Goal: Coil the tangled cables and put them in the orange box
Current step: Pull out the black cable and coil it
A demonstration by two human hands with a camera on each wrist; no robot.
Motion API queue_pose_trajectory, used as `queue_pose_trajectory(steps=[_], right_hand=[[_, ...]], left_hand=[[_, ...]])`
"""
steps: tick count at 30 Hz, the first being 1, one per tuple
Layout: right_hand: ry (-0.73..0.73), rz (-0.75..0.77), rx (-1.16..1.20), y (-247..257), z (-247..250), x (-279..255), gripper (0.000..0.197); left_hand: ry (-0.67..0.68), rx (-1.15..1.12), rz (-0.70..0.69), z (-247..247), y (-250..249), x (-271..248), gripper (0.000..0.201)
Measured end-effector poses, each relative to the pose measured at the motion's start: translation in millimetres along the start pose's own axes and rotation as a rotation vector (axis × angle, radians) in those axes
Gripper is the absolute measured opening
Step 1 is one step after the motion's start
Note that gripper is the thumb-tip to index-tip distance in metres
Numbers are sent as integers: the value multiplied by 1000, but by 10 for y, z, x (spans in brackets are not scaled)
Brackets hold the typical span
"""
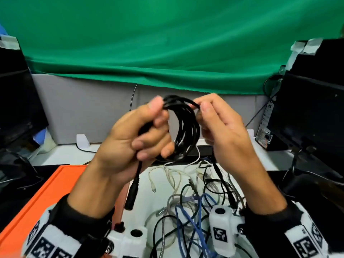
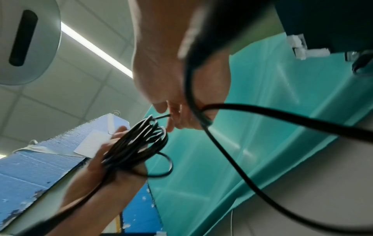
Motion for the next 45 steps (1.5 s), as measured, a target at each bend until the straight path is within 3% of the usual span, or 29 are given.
queue_pose_trajectory(steps=[3, 8, 11, 14, 17, 20, 24, 27, 30, 32, 33, 36, 39, 42, 45], right_hand=[[70, -118, 11, -102, -205, -22, 31], [252, -289, 104, -211, -425, -87, 30], [445, -363, 99, -239, -529, -181, 27], [555, -371, 72, -221, -623, -236, 27], [551, -330, -15, -172, -635, -231, 21], [622, -346, 1, -102, -650, -276, 29], [697, -360, 132, 10, -607, -306, 29], [626, -342, -65, 46, -439, -248, 40], [288, -297, -426, 62, -112, -134, 50], [30, -187, -375, 108, 21, -78, 46], [-9, -145, -303, 113, 8, -67, 56], [49, -108, -8, 26, -148, -46, 87], [76, -151, 132, 10, -220, -37, 74], [52, -142, 78, 60, -205, -48, 59], [-7, -84, -40, 119, -182, -36, 45]], left_hand=[[-23, -220, -89, 25, -48, 49, 32], [-368, -106, -286, 182, -158, 19, 37], [-575, 136, -460, 255, -320, -64, 37], [-702, 654, -584, 215, -442, -171, 43], [-657, 1071, -547, 125, -351, -183, 39], [-613, 1120, -475, 110, -236, -149, 38], [-617, 1097, -513, 93, -256, -187, 43], [-611, 900, -549, 116, -275, -176, 49], [-521, 491, -486, 172, -209, -86, 40], [-420, 306, -410, 162, -97, -18, 39], [-352, 227, -368, 132, -25, 14, 39], [-103, -26, -226, -6, 197, 86, 36], [52, -154, -130, -70, 261, 89, 33], [67, -130, -75, -22, 205, 62, 34], [-72, 23, -77, 23, 197, 57, 34]])
Point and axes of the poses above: each hand's wrist, its own x-axis towards the middle knuckle, its own z-axis out of the back of the hand, y = z × x, the point moved 6 cm from there along x, towards the middle knuckle
